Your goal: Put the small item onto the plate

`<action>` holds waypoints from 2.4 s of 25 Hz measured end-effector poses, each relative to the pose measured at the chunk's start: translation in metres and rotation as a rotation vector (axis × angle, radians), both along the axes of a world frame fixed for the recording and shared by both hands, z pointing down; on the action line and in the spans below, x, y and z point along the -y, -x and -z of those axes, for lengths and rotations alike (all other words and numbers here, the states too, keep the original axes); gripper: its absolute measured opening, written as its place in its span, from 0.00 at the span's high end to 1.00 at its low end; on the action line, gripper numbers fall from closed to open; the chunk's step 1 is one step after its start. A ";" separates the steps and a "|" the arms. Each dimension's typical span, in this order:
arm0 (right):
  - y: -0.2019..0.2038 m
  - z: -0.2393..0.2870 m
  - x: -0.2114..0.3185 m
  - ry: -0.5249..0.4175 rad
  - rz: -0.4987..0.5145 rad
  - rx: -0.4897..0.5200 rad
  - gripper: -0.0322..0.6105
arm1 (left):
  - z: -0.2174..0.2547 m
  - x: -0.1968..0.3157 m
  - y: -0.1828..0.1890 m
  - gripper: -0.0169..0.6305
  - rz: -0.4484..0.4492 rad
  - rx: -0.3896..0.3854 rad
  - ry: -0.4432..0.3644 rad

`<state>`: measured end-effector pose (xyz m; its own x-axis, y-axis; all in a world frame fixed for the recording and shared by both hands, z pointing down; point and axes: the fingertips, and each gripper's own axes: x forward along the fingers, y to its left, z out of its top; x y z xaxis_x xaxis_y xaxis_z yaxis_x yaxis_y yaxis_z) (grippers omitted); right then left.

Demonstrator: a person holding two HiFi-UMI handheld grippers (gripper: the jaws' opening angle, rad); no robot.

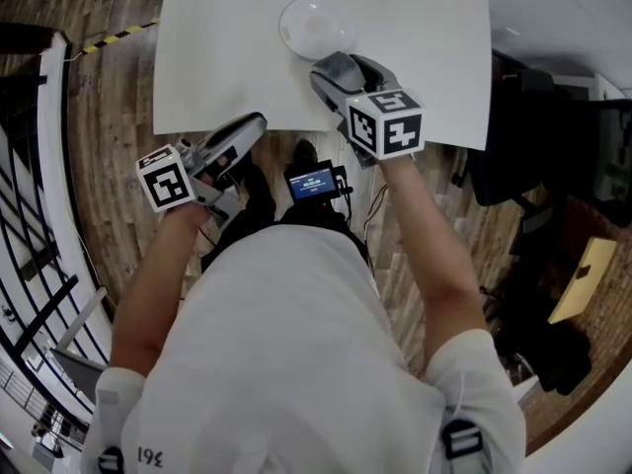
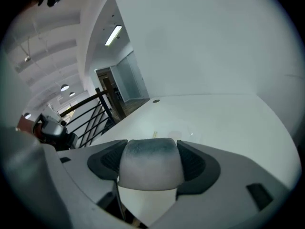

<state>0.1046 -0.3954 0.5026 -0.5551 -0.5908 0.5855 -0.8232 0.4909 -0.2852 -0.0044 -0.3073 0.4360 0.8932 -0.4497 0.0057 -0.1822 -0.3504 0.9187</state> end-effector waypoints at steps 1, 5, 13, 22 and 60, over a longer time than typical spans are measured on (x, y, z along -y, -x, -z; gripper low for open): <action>0.001 -0.005 0.006 -0.011 0.024 -0.034 0.46 | -0.003 0.003 -0.002 0.90 0.000 0.004 0.006; 0.009 -0.019 0.029 -0.052 0.104 -0.146 0.46 | -0.009 0.010 -0.010 0.90 -0.004 0.011 0.017; 0.030 -0.040 0.071 -0.063 0.158 -0.252 0.46 | -0.015 0.024 -0.006 0.90 -0.008 0.018 0.028; 0.034 -0.066 0.103 -0.051 0.164 -0.339 0.46 | -0.017 0.028 -0.009 0.90 -0.005 0.028 0.041; 0.024 -0.082 0.123 0.009 0.060 -0.357 0.46 | -0.018 0.029 -0.005 0.90 -0.016 0.027 0.056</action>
